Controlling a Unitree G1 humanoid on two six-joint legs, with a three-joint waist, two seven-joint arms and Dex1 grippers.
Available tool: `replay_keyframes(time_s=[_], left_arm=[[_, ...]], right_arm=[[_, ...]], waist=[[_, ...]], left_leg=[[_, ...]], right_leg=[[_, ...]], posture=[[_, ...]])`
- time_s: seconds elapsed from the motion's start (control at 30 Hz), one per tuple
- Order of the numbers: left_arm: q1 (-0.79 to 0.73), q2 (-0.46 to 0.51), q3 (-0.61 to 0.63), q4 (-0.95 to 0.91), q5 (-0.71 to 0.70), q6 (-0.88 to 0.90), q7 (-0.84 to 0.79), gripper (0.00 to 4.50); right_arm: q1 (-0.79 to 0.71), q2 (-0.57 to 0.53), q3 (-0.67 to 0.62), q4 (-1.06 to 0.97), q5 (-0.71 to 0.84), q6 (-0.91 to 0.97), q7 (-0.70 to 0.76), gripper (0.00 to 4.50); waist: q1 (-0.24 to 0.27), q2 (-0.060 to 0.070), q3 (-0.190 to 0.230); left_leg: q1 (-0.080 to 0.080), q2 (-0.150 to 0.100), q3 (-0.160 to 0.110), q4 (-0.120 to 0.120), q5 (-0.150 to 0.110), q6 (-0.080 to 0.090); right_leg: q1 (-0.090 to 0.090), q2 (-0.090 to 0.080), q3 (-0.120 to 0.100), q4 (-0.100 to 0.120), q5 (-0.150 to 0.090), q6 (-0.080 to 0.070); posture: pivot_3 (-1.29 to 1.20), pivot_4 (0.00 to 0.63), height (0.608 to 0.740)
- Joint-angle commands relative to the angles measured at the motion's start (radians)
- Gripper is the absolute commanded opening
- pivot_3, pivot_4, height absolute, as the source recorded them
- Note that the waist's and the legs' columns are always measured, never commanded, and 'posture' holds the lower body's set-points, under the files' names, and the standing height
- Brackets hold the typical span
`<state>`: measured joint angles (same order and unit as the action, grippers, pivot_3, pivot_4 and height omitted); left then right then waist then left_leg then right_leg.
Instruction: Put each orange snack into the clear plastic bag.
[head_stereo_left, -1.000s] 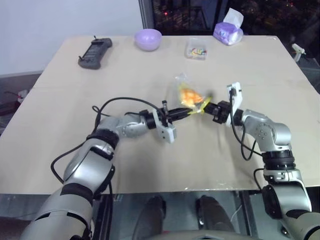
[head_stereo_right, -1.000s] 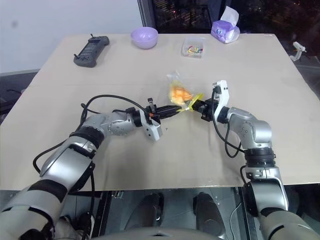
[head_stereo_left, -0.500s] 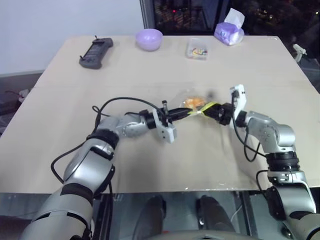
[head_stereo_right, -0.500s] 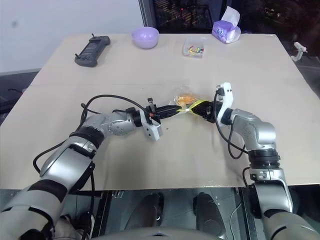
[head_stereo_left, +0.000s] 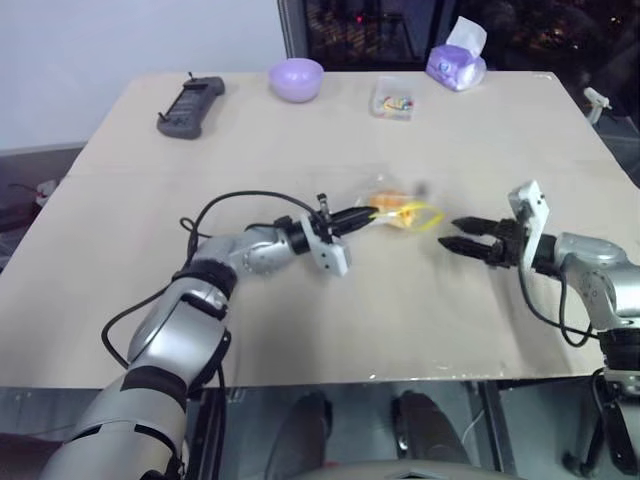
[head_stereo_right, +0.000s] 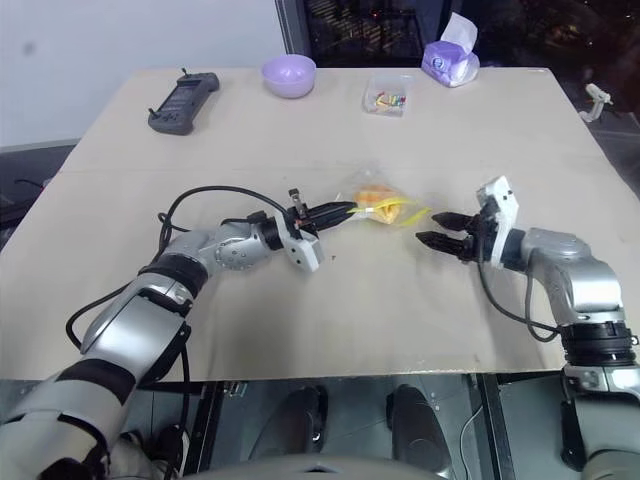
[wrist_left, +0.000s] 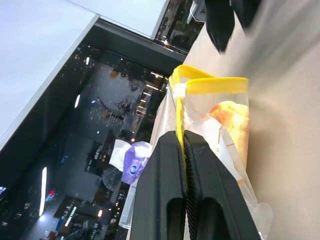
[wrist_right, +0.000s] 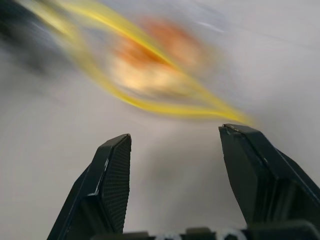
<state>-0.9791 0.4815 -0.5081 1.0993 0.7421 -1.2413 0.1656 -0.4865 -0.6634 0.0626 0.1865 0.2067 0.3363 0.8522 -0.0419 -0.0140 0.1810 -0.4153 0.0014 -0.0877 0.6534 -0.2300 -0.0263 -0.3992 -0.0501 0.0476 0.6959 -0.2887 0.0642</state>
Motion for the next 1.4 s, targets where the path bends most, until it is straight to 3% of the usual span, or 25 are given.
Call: replay_keyframes(time_s=[0.03,0.23,0.47,0.57,0.7,1.0,1.23,1.4], left_arm=[[-0.015,0.001,0.019,-0.002,-0.027,-0.005,-0.002,0.00],[-0.019,-0.005,0.021,-0.005,-0.033,-0.009,-0.010,0.00],[-0.010,0.001,0.023,-0.011,-0.038,-0.012,-0.013,0.00],[-0.007,0.002,0.022,-0.014,-0.042,-0.010,-0.015,0.00],[-0.004,0.004,0.023,-0.015,-0.045,-0.009,-0.015,0.00],[-0.042,0.043,0.024,-0.036,0.004,0.037,0.028,0.00],[-0.175,0.085,0.122,-0.032,-0.124,0.122,-0.047,0.00],[-0.213,0.073,0.155,-0.052,-0.198,0.139,-0.130,0.00]], right_arm=[[-0.060,0.034,0.078,0.109,-0.161,-0.224,-0.090,3.04],[-0.180,0.101,0.133,0.362,-0.331,-0.509,-0.245,3.04],[-0.218,0.138,0.123,0.472,-0.329,-0.662,-0.220,3.04],[-0.220,0.143,0.117,0.491,-0.325,-0.691,-0.208,1.54],[-0.223,0.145,0.108,0.506,-0.328,-0.704,-0.217,0.06],[-0.263,0.099,0.067,0.504,-0.344,-0.665,-0.267,0.06],[-0.380,-0.041,0.000,0.396,-0.325,-0.598,-0.262,0.06],[-0.382,-0.089,0.008,0.230,-0.285,-0.484,-0.144,0.06]], waist=[[-0.001,0.000,0.000],[-0.004,0.000,0.000],[0.001,0.000,0.000],[-0.001,0.000,0.000],[-0.001,0.000,0.000],[-0.002,0.000,0.000],[0.001,0.000,0.000],[0.001,0.000,0.000]], left_leg=[[0.000,0.000,0.000,0.000,0.000,0.000],[0.001,0.000,0.001,0.000,0.000,0.000],[0.000,0.000,0.001,0.000,0.001,-0.002],[0.000,0.000,0.001,0.000,0.001,-0.002],[0.001,0.000,0.001,0.000,0.001,-0.001],[0.001,0.000,0.001,0.000,0.001,-0.001],[-0.001,0.000,0.001,0.000,0.001,-0.001],[-0.001,0.000,0.001,-0.002,0.001,-0.002]], right_leg=[[0.000,0.000,0.000,0.000,0.000,0.000],[0.000,0.000,0.002,0.000,0.000,0.000],[0.000,0.000,0.001,-0.001,0.000,0.000],[0.000,0.000,0.002,-0.001,0.000,0.000],[0.000,0.000,0.002,0.000,0.000,0.000],[0.000,0.000,0.002,0.000,0.000,0.000],[-0.001,0.000,0.001,-0.001,0.000,0.000],[-0.001,0.000,0.002,-0.003,0.000,0.000]], posture=[[0.00,0.150,0.740],[0.00,0.150,0.740],[0.00,0.150,0.740],[0.00,0.150,0.740],[0.00,0.150,0.740],[0.00,0.150,0.740],[0.00,0.150,0.740],[0.00,0.150,0.740]])
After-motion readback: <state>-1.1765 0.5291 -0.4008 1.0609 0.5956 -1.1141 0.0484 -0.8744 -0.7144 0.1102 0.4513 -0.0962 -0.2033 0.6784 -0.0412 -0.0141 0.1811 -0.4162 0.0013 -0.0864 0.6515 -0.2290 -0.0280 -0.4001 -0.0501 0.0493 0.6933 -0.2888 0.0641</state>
